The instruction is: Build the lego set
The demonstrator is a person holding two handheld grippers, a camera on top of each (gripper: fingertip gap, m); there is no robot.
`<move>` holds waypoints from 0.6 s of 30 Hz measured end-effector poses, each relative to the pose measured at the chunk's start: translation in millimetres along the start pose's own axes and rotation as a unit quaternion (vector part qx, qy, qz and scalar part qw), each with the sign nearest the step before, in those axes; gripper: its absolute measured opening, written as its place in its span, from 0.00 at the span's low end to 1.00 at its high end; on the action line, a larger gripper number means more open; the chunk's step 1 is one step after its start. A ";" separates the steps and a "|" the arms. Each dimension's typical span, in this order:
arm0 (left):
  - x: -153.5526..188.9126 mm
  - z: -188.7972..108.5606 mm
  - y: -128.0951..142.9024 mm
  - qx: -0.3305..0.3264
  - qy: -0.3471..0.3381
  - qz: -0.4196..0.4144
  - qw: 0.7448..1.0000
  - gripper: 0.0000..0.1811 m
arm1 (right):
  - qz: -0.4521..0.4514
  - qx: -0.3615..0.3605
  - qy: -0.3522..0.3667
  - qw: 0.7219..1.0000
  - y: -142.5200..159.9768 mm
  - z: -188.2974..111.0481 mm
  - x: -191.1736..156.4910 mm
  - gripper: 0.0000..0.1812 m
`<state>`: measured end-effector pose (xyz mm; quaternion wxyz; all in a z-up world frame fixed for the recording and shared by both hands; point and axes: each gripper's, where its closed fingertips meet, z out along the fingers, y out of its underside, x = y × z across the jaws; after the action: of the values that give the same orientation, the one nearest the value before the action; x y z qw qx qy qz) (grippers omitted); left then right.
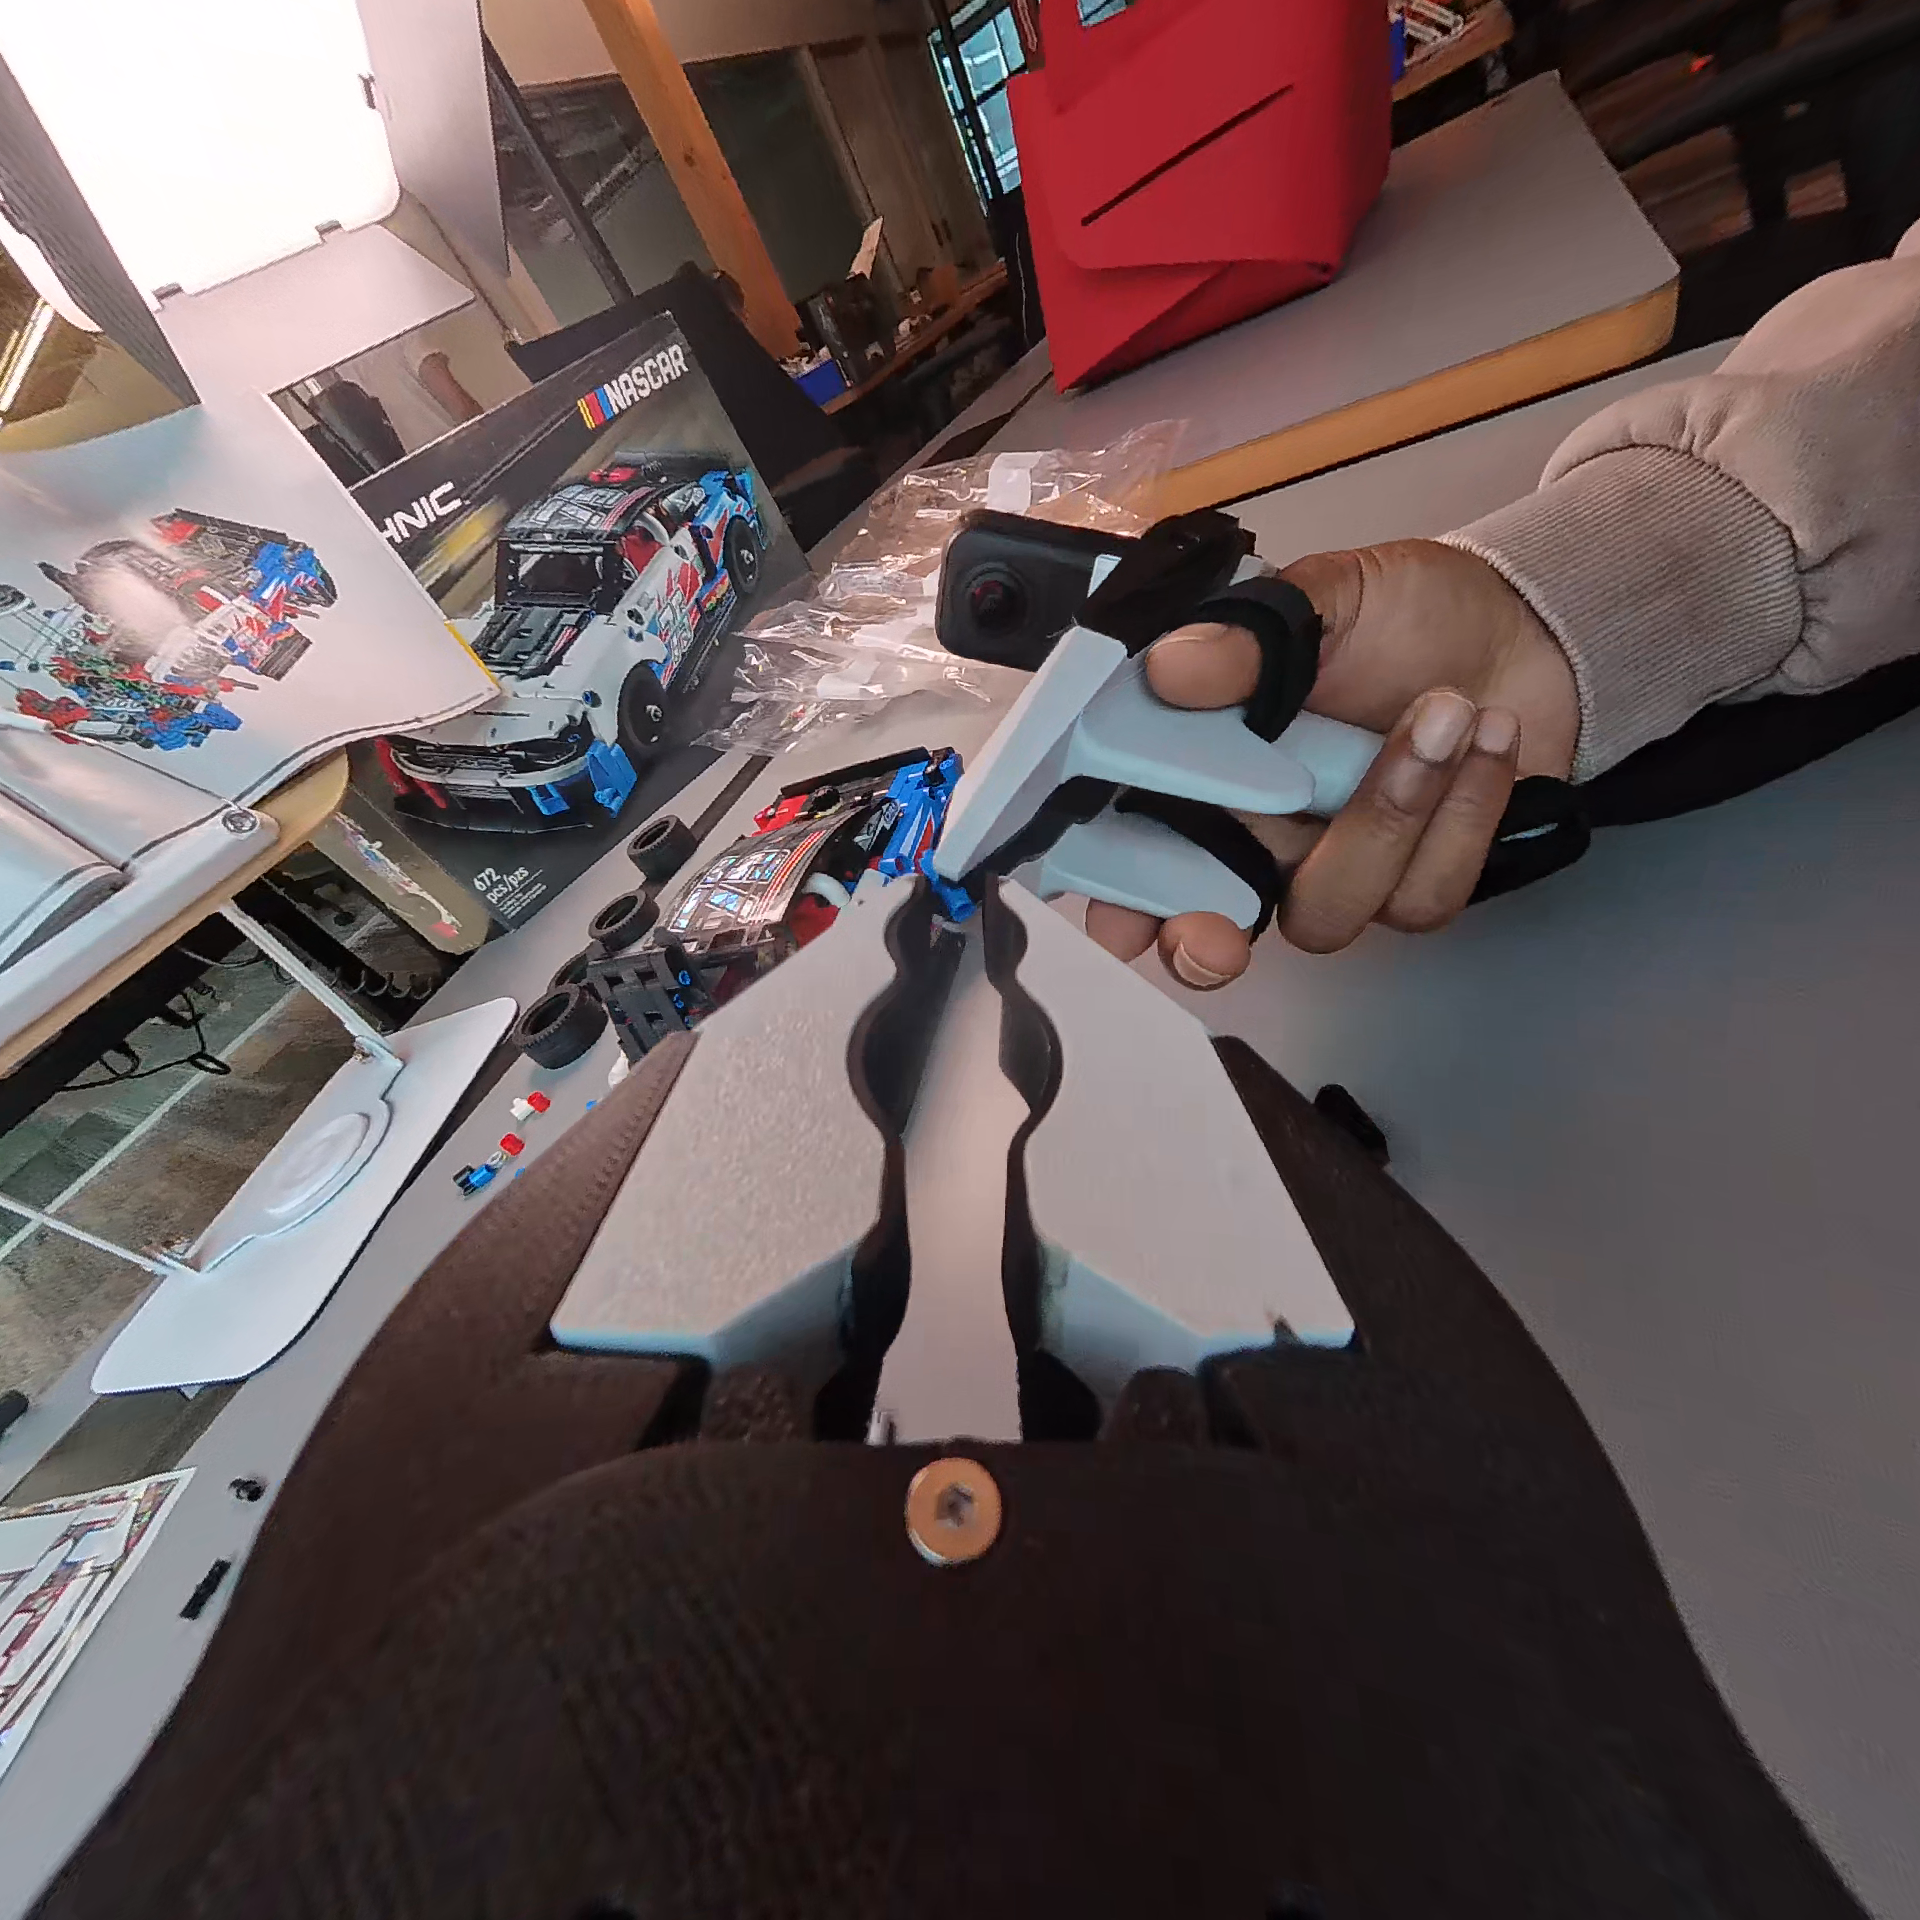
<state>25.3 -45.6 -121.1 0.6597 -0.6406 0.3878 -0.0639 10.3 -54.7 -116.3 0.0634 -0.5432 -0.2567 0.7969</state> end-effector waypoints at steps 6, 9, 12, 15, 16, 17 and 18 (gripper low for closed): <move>13.1 -4.7 3.5 -0.006 0.051 0.054 0.997 0.03 | -0.049 -0.077 0.017 0.996 15.3 -3.6 0.2 0.02; 19.6 -5.9 6.9 -0.014 0.070 0.085 0.994 0.03 | -0.066 -0.115 0.025 0.991 22.7 -6.3 0.9 0.04; 24.0 -6.1 7.4 -0.016 0.078 0.100 0.992 0.03 | -0.077 -0.128 0.035 0.988 26.3 -8.5 3.2 0.01; 24.3 -4.9 8.2 -0.014 0.078 0.096 0.992 0.03 | -0.072 -0.123 0.034 0.989 25.7 -9.7 4.3 0.01; 24.3 -4.3 8.4 -0.012 0.076 0.093 0.993 0.03 | -0.073 -0.123 0.035 0.989 25.5 -10.0 4.7 0.01; 24.2 -4.0 8.8 -0.011 0.075 0.092 0.993 0.03 | -0.075 -0.123 0.037 0.989 25.4 -10.3 5.1 0.01; 23.7 -3.7 9.0 -0.009 0.072 0.092 0.993 0.03 | -0.077 -0.122 0.038 0.989 24.8 -10.6 5.4 0.01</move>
<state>35.8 -60.8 -138.8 0.6270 -0.6021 0.4922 -0.0452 22.0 -70.3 -135.5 0.0675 -0.5553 -0.3907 0.7311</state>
